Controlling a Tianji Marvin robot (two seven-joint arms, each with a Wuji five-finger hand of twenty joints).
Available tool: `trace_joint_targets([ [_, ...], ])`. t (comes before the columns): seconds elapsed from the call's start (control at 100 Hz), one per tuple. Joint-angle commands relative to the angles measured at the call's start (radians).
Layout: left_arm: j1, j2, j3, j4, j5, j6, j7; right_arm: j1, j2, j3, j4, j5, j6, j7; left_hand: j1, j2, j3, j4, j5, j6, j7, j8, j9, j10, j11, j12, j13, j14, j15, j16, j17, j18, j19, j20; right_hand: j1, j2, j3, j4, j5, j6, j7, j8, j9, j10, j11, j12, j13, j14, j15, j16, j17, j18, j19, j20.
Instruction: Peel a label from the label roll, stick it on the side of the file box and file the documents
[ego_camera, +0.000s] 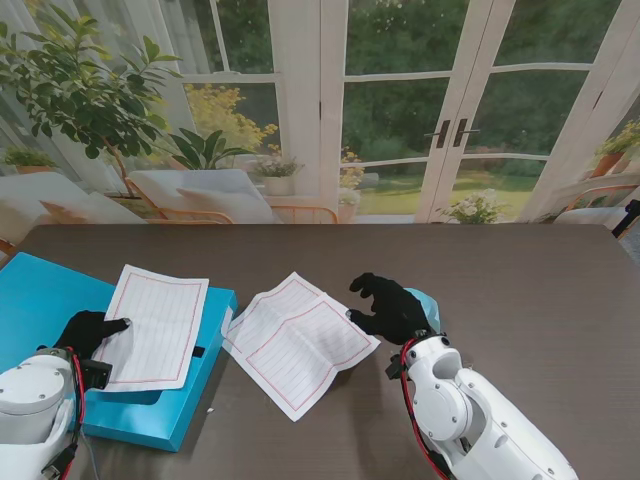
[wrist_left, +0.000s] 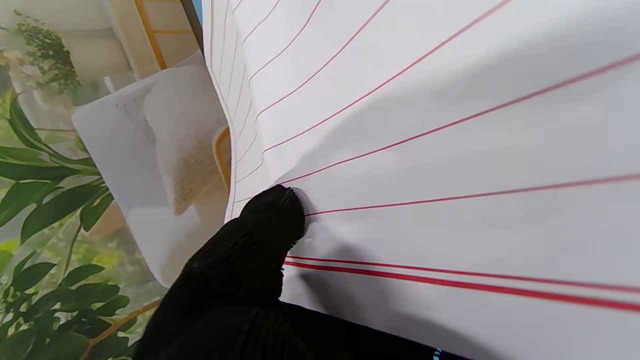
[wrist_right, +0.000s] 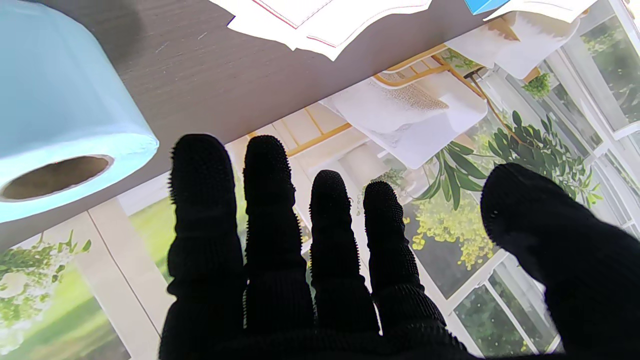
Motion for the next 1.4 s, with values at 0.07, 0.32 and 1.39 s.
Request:
trace_joint_targets([
  [0.07,0.000,0.006,0.004,0.007,0.035,0.026,-0.028,-0.007,-0.001,-0.002,-0.004,0.005,-0.006,0.019,0.073,0.040,-0.031,0.023,-0.008,0.009,-0.008,-0.015,-0.034,-0.009,-0.010,-0.009,-0.021,0.018,-0.006,-0.002,-0.035,-0.034,-0.020,-0.012,-0.039,0.040,-0.016,0.031,0.015,0.002,-0.009,0.001,0.017,0.014,-0.009,-0.015,0.015,0.003,-0.004,-0.005,-0.361,0.013,-0.012,0.012],
  [0.32,-0.006,0.032,0.016,0.009,0.133,0.053,-0.088,-0.005,-0.001,-0.005,0.000,0.010,-0.010,0.021,0.100,0.064,-0.095,0.025,-0.005,0.000,-0.050,-0.032,-0.066,-0.006,-0.034,-0.024,-0.065,0.023,-0.031,-0.011,-0.073,-0.044,-0.054,-0.021,-0.042,0.045,-0.018,0.031,0.012,0.005,-0.008,0.001,0.019,0.013,-0.009,-0.015,0.015,0.003,-0.004,-0.005,-0.360,0.013,-0.012,0.013],
  [1.39,-0.051,0.109,0.079,0.005,0.413,0.089,-0.298,0.000,-0.007,-0.007,0.027,0.030,-0.030,0.008,-0.072,0.099,-0.092,0.012,-0.026,-0.079,-0.792,-0.196,-0.368,-0.023,-0.207,-0.302,-0.384,-0.045,-0.460,-0.310,-0.267,-0.159,-0.656,-0.220,-0.043,0.055,-0.020,0.033,0.004,0.016,-0.006,0.002,0.027,0.017,-0.010,-0.016,0.021,0.006,-0.003,-0.004,-0.362,0.014,-0.012,0.015],
])
